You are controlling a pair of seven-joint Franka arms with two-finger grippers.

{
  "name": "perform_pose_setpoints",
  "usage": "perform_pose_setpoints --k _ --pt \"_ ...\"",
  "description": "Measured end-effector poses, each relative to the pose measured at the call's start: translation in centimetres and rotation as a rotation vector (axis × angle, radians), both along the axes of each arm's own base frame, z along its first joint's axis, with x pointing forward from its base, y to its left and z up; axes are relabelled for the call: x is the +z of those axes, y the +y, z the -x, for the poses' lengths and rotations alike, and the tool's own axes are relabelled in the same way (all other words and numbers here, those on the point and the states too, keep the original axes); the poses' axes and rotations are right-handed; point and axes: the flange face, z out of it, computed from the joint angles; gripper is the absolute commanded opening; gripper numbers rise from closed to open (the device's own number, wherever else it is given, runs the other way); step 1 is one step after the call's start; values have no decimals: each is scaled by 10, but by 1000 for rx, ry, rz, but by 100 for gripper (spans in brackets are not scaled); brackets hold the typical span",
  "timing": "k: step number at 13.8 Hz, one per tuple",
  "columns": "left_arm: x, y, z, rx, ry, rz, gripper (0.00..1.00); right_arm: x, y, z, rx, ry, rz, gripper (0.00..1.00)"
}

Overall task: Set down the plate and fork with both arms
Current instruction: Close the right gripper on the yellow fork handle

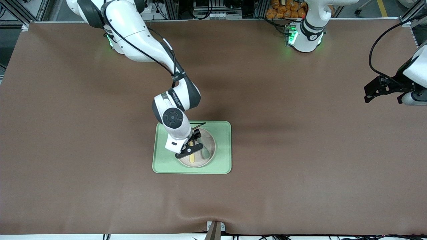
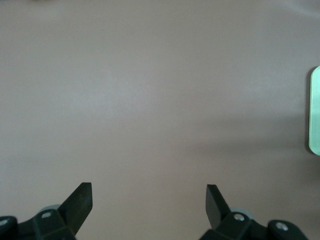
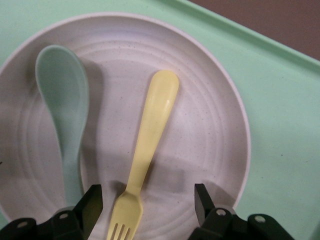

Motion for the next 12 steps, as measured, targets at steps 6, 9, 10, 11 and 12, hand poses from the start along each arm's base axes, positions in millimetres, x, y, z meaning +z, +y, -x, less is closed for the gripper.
perform_pose_setpoints --k 6,9,10,11,12 --pt "4 -1 8 0 24 -2 100 -3 0 0 -1 4 3 80" --pt "4 -1 8 0 25 -2 100 -10 -1 1 -10 14 0 80" --pt "4 -1 8 0 25 -2 100 -12 -1 2 -20 22 -8 80" --pt "4 -1 8 0 25 -2 100 -15 -1 2 -28 26 -16 80" --pt "4 -1 8 0 25 -2 100 -16 -1 2 -33 25 -23 80"
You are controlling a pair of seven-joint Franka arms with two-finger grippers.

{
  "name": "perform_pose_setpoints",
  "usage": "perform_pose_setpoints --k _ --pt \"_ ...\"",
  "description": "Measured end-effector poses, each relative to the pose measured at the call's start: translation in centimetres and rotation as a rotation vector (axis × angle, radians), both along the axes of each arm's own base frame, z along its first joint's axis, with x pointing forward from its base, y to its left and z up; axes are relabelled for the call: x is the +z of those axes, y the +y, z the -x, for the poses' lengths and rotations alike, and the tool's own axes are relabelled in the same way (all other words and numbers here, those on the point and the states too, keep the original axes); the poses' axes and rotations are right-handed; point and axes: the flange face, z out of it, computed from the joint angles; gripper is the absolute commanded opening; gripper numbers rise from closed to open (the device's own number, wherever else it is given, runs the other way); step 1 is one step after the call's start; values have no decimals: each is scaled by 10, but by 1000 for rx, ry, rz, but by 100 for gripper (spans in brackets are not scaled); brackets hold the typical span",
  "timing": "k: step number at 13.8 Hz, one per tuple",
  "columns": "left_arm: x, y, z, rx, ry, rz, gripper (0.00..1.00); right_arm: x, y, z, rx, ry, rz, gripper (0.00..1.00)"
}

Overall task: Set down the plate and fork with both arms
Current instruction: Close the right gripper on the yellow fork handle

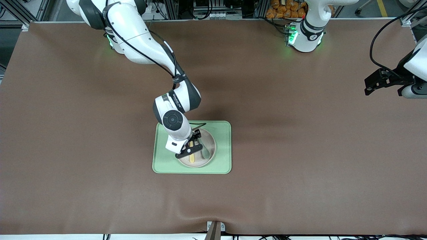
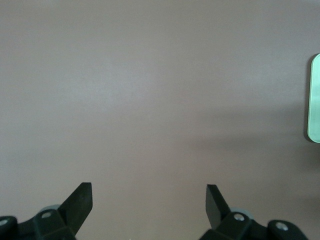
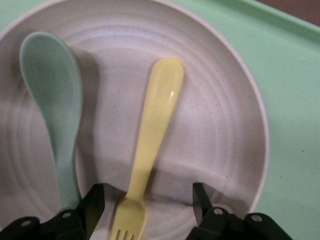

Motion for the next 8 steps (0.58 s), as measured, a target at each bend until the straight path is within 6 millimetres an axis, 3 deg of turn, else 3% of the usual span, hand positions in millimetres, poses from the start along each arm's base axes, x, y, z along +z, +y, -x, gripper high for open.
perform_pose_setpoints --k 2,3,5,6,7,8 --pt "0 0 0 0 0 0 100 -2 0 0 -4 -6 -5 79" --pt "0 0 0 0 0 0 100 -2 0 0 -4 -8 -6 66" --pt "0 1 0 -8 0 0 100 -2 0 0 -4 -12 -7 32" --pt "0 2 0 -16 1 -1 100 -1 1 0 -4 -15 -10 23" --pt "0 3 0 -21 2 -1 100 1 1 0 -3 -16 -11 6" --pt "0 4 0 -20 4 -2 100 2 2 0 -2 -17 -13 0"
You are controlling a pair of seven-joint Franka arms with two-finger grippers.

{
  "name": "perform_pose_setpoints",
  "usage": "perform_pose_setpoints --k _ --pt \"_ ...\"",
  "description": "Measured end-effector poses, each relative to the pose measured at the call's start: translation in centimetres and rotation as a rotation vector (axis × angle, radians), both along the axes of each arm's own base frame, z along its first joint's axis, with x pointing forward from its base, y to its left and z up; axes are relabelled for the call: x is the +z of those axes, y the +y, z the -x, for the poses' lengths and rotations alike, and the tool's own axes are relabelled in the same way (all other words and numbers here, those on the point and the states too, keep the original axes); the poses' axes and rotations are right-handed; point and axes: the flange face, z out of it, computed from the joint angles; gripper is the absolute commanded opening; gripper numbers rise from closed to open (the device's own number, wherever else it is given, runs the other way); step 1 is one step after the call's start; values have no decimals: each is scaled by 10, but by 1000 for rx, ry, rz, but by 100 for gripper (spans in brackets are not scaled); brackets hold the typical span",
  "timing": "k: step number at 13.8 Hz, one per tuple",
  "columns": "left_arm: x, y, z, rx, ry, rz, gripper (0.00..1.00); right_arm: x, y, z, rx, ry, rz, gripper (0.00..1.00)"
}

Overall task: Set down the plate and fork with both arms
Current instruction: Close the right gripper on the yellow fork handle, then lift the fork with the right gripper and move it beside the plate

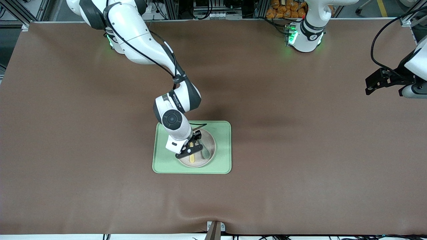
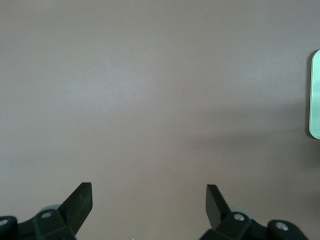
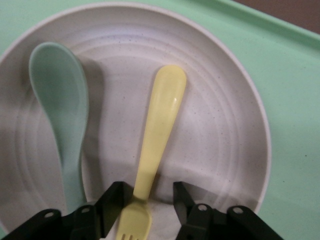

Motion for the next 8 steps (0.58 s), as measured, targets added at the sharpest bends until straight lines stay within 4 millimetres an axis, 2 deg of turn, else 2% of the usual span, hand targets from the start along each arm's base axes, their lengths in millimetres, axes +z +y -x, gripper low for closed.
perform_pose_setpoints --k 8 --pt "-1 4 0 24 2 0 100 0 0 0 -1 -1 -1 0"
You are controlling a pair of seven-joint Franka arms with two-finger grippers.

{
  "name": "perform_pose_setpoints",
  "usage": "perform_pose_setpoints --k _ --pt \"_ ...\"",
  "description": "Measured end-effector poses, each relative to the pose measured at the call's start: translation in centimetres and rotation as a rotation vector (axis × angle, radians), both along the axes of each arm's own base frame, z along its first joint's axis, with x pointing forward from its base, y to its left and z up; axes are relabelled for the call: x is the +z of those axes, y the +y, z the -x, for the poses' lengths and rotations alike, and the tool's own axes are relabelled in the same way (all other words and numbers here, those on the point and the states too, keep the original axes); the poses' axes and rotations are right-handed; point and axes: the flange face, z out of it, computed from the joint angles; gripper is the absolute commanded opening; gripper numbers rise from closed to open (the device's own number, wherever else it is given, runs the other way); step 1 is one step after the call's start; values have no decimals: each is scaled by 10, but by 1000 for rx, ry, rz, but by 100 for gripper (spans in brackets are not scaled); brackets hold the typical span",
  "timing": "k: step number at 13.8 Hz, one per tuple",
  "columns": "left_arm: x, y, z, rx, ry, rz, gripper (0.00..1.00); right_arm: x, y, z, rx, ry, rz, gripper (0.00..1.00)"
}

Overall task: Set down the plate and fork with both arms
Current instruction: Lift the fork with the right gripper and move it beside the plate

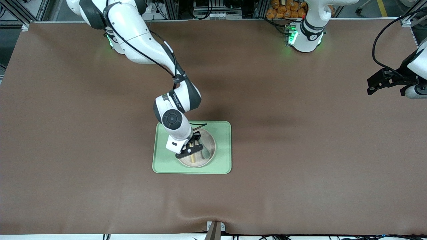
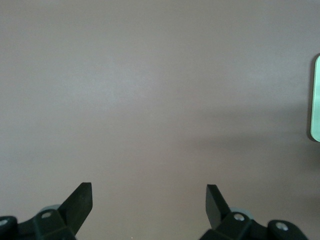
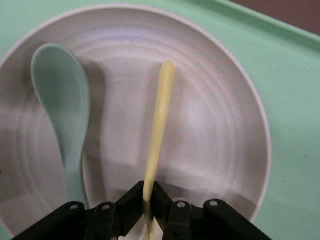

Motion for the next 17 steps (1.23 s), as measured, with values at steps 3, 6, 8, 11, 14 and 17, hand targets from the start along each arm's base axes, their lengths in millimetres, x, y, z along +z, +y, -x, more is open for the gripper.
perform_pose_setpoints --k 3,6,8,11,14,17 --pt "-1 0 0 0 2 0 100 2 -2 -2 -10 -4 0 0" --pt "-2 0 0 0 4 0 100 9 -4 -4 -42 5 4 0" --pt "-2 0 0 0 5 0 100 21 -4 -4 -50 14 2 0" --pt "-3 0 0 0 6 0 100 39 -11 -8 -66 19 0 0" --pt "-3 0 0 0 6 0 100 49 -42 -26 -115 20 10 0" --pt "-3 0 0 0 7 0 100 49 -88 -44 -180 49 29 0"
